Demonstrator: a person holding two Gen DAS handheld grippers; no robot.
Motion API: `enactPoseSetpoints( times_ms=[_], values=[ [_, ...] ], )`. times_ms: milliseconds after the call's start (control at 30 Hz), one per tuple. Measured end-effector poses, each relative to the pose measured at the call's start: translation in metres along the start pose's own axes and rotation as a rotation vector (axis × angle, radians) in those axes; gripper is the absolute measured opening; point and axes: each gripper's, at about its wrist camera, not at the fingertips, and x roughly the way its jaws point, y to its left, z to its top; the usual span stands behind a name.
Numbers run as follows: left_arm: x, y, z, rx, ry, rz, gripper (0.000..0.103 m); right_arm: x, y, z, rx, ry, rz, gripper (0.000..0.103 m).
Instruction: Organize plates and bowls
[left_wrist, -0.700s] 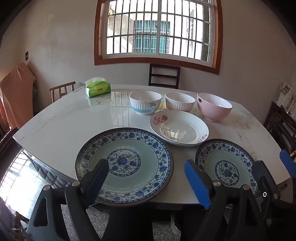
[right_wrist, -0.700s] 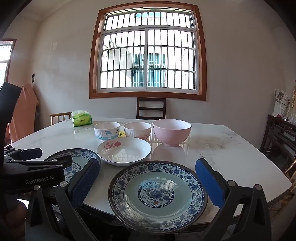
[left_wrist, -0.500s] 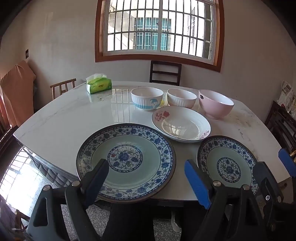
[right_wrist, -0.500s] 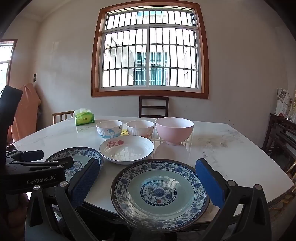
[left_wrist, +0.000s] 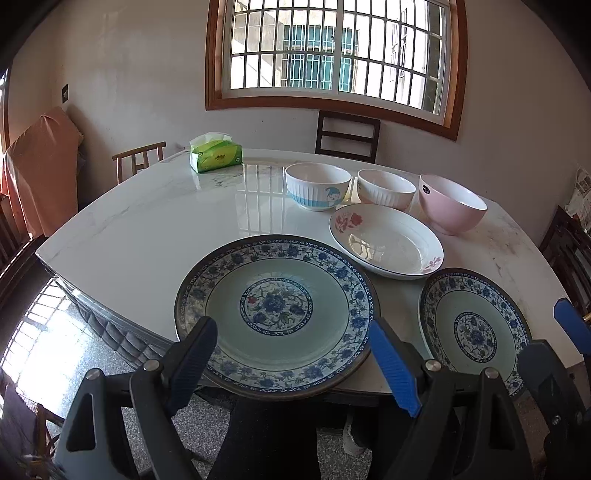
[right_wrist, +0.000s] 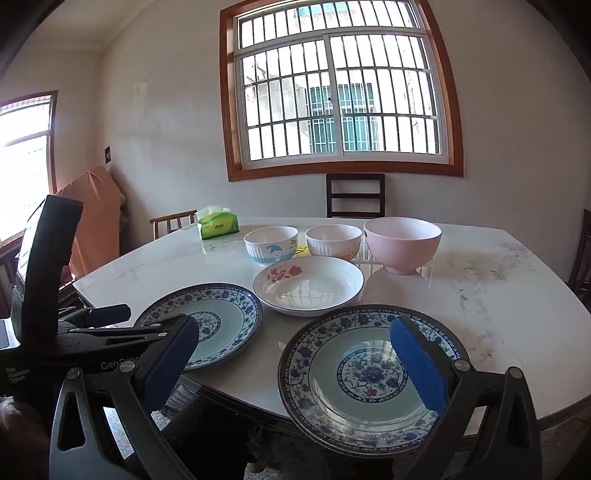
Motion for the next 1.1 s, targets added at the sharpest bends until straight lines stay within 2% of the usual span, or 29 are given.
enactPoseSetpoints(
  times_ms=[200, 467, 533, 633, 700, 767, 1100],
  values=[
    [-0.002, 0.016, 0.005, -0.023, 0.006, 0.024, 0.086, 0.002, 0.009, 0.01, -0.016, 0.03, 0.066, 0.103],
    [0.004, 0.034, 0.013, -0.034, 0.017, 0.064, 0.086, 0.031, 0.012, 0.025, 0.066, 0.152, 0.26, 0.102],
    [0.01, 0.038, 0.015, -0.043, 0.031, 0.071, 0.086, 0.045, 0.01, 0.025, 0.108, 0.198, 0.308, 0.099],
    [0.019, 0.046, 0.017, -0.062, 0.055, 0.074, 0.086, 0.064, 0.006, 0.023, 0.178, 0.262, 0.368, 0.088],
    [0.024, 0.05, 0.018, -0.074, 0.071, 0.073, 0.086, 0.075, 0.007, 0.022, 0.193, 0.293, 0.385, 0.078],
    [0.029, 0.053, 0.019, -0.08, 0.084, 0.075, 0.086, 0.083, 0.012, 0.022, 0.187, 0.313, 0.393, 0.072],
    [0.053, 0.067, 0.023, -0.088, 0.151, 0.072, 0.086, 0.119, 0.016, 0.022, 0.192, 0.4, 0.366, 0.07]
  ],
)
